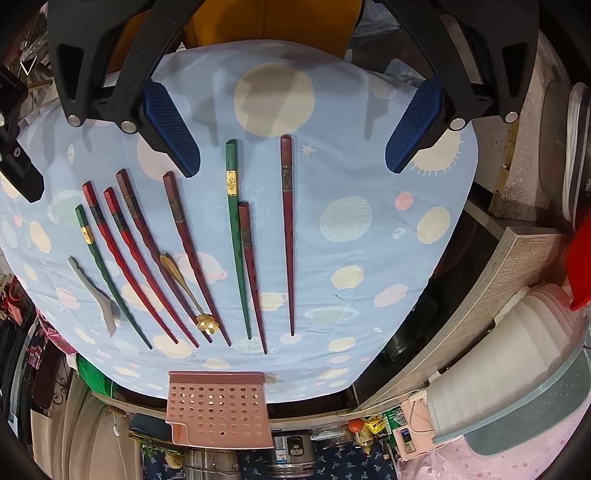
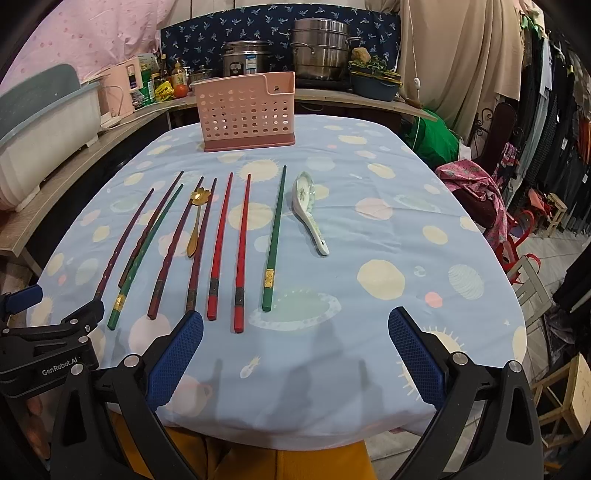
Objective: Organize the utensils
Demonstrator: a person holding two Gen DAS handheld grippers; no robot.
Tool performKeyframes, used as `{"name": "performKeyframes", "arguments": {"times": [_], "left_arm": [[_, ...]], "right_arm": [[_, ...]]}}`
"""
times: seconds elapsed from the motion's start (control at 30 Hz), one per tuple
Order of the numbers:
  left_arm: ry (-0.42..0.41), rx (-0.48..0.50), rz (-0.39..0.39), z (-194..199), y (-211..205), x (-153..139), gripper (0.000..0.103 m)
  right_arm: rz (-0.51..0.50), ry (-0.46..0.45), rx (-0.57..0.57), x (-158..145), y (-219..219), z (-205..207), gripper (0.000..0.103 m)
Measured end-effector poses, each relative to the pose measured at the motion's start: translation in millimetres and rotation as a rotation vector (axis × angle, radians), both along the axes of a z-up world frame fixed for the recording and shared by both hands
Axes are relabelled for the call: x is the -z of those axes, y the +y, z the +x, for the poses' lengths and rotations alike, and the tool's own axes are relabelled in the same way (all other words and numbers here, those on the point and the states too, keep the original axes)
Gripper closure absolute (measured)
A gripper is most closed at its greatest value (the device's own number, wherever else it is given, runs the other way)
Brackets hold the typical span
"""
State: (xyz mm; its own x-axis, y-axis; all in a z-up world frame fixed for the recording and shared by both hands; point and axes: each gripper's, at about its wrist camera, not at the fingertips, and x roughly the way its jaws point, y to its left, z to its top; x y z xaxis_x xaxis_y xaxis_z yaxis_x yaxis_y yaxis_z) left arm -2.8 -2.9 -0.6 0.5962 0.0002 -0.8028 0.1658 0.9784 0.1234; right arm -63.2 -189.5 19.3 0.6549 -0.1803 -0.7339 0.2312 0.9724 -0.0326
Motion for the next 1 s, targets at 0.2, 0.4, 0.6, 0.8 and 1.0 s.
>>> {"name": "performKeyframes", "arguments": {"times": [0.2, 0.4, 0.6, 0.8, 1.0], "left_arm": [[-0.002, 0.001, 0.0, -0.1, -0.9, -0.1, 0.007], [-0.005, 0.003, -0.003, -1.1, -2.1, 0.0, 0.007], [-0.003, 0.003, -0.004, -1.4, -2.0, -0.1, 0.007], [-0.002, 0.005, -0.006, -2.7, -2.3, 0.4, 0.007], [-0.001, 0.006, -0.008, -3.3, -2.5, 1.4, 0.007]], "right_arm": [[0.002, -0.001, 0.001, -1.5, 0.1, 1.4, 0.007], [0.002, -0.004, 0.004, -1.8, -0.1, 1.9, 0.007], [0.003, -0.002, 0.004, -1.4, 0.4, 1.7, 0.007], [0.003, -0.001, 0.005, -1.0, 0.9, 1.5, 0.007], [0.003, 0.0, 0.004, -0.7, 0.6, 1.6, 0.007]]}}
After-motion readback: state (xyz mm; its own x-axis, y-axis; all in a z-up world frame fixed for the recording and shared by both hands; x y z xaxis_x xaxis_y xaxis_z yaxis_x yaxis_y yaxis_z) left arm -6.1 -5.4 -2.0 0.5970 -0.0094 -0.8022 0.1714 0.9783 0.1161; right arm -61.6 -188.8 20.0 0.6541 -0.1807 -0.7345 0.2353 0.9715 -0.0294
